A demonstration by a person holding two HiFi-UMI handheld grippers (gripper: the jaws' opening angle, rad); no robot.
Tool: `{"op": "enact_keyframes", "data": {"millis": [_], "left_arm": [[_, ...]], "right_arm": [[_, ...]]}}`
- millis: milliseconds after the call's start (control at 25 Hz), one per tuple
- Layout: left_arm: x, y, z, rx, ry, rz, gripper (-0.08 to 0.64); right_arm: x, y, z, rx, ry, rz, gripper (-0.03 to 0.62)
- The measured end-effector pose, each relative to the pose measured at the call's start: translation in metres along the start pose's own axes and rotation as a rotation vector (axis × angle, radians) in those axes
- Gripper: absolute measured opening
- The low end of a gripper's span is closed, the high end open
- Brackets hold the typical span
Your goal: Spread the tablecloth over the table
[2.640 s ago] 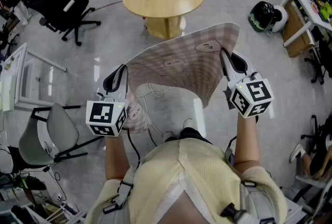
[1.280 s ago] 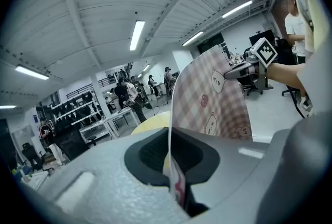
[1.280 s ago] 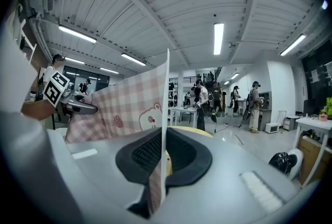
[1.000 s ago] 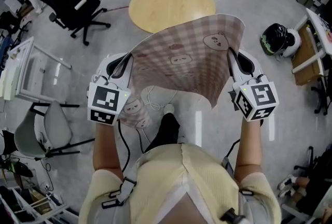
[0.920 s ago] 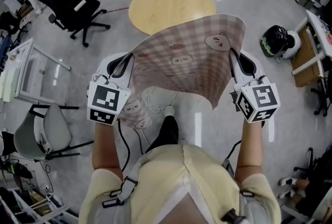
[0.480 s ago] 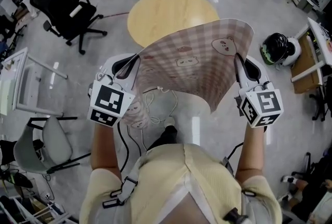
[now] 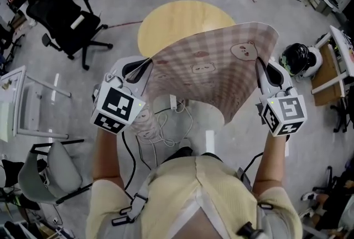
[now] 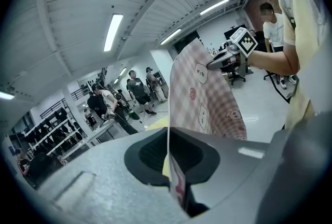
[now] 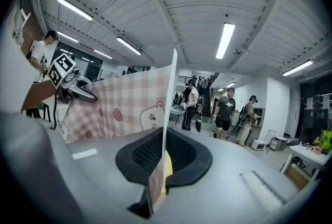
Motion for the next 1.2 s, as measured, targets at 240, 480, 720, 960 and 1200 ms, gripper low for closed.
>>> {"op": "enact_keyframes", "data": {"millis": [240,480,720,960,1200], "left_arm": [[0.000,-0.031,-0.039,-0.018,-0.052,-0.020,0.008],[0.013,-0.068,-0.084,0.005,-0.064,-0.035,0.008],[-0.025,-0.054,0.026,0.007,-0.195,-0.076,0.009],[-0.049,-0.022,0.115,-0.007,-0.272,-0.074,0.009],[-0.057,-0.042,0.106,-0.058,-0.345,-0.100,0.011]], "right_arm": [[0.012,-0.033,0.007,-0.017,0.049,-0.010,0.009],[0.037,-0.076,0.030,-0.041,0.112,-0.002,0.009],[-0.080,0.004,-0.005,-0.100,0.035,0.058,0.009],[-0.161,0.087,-0.045,-0.148,-0.015,0.085,0.010],[-0.160,0.088,-0.055,-0.186,0.010,0.065,0.009]]}}
Point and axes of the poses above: the fingertips, and each gripper's own axes: y backward along the fingers, z to its right, x out of its top, the point moved 1 cm from there along y, backward along the fingers, and after that the axes turned 8 degrees about -z, right-handed, at the moved point
